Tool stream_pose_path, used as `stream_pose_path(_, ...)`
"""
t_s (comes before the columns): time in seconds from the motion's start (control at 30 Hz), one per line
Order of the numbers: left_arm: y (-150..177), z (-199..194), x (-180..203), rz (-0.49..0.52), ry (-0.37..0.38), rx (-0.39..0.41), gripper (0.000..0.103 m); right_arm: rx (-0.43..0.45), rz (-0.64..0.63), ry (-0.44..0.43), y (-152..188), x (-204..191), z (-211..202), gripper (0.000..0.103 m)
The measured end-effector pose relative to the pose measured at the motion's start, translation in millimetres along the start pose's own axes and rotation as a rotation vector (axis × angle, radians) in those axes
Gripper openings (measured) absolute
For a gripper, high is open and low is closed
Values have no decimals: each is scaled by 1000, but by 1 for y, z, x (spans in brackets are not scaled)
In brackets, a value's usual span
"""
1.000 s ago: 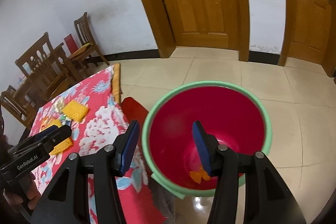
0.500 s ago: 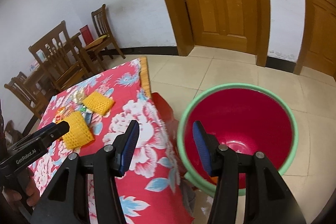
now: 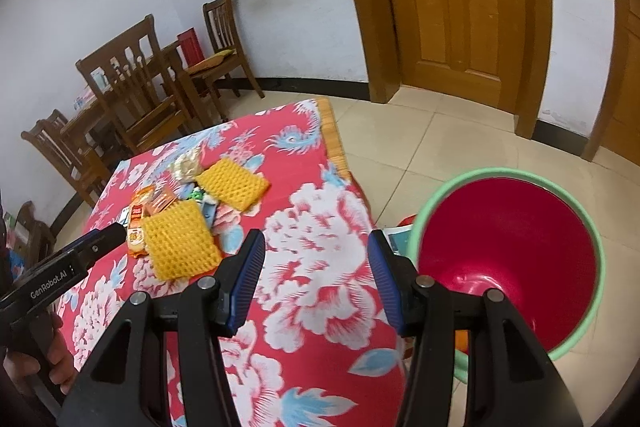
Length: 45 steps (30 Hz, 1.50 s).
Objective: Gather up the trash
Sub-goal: 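Move both open grippers back over the table items, then grasp the snack bag with the left gripper while the right gripper grasps a yellow foam net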
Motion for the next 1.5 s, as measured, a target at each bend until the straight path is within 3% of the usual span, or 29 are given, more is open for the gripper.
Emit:
stream_pose_path(0.47, -5, 20, -52, -54, -92, -18, 58, -46, -32, -20, 0, -28, 26, 55)
stream_pose_path(0.87, 0, 50, -76, -86, -126, -73, 58, -87, -36, -20, 3, -38, 47, 55)
stream_pose_path(1.5, -7, 88, -71, -66, -121, -108, 60, -126, -71, -56, 5, -59, 68, 56)
Point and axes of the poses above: each gripper's, at about its wrist camera, not at the fingertips, and z roughly the way its jaws point, x to its right, y to its underside, the point moved 2 cm from there along z, roughly the way its jaws point, and after that the axes turned 2 degrees about x, right-handed, at the moved point
